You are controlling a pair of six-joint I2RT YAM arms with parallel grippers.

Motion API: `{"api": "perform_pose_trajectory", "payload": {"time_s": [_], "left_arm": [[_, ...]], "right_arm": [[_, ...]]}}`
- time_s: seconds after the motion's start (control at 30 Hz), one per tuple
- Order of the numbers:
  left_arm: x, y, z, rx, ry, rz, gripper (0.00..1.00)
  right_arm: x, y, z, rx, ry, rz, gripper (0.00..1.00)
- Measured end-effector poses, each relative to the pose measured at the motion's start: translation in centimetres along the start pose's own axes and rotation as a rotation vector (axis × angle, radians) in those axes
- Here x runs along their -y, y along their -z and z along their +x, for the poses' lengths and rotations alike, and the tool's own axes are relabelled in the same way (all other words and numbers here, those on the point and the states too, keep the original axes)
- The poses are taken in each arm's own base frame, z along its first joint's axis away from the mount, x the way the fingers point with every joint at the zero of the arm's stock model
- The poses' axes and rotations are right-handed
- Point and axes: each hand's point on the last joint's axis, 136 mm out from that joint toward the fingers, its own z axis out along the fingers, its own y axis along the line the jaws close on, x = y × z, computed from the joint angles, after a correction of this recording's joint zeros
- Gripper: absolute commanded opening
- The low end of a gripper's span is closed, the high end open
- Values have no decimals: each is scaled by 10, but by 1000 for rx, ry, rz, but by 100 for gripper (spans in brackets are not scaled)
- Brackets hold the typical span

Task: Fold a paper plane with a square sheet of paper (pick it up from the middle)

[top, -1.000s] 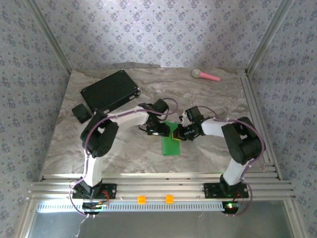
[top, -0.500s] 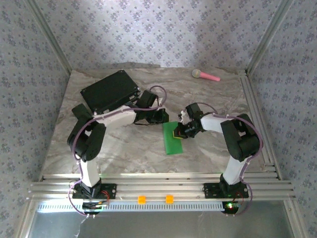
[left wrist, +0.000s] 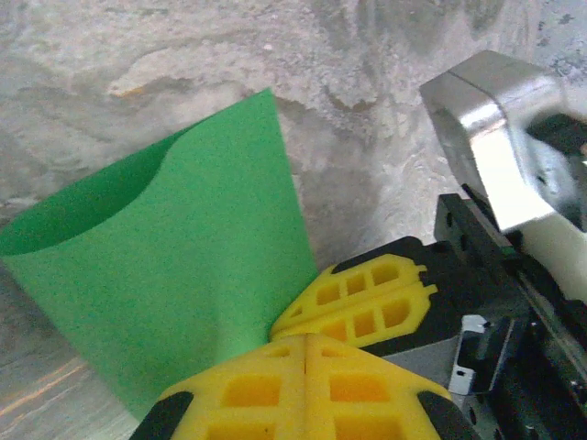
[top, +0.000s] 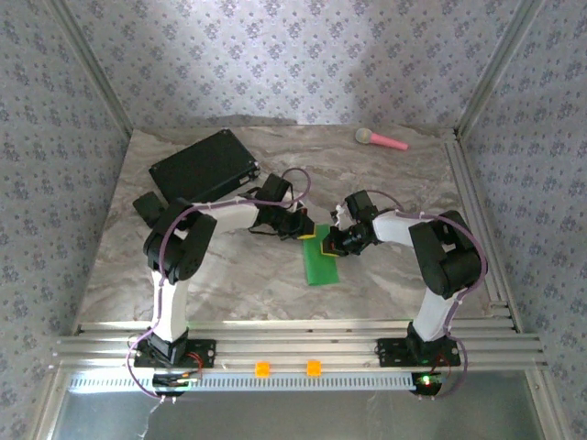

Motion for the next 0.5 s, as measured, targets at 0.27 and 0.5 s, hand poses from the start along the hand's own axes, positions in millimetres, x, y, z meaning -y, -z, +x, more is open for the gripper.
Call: {"api": "perform_pose_trajectory", "payload": {"time_s": [0.27, 0.5], "left_arm": [[-10, -9, 8, -40, 22, -4, 0], [-40, -15, 21, -74, 25, -84, 0]], "right_arm": [[0, 0, 0, 1, 0, 0, 0], [0, 0, 0, 2, -2, -1, 0]]}}
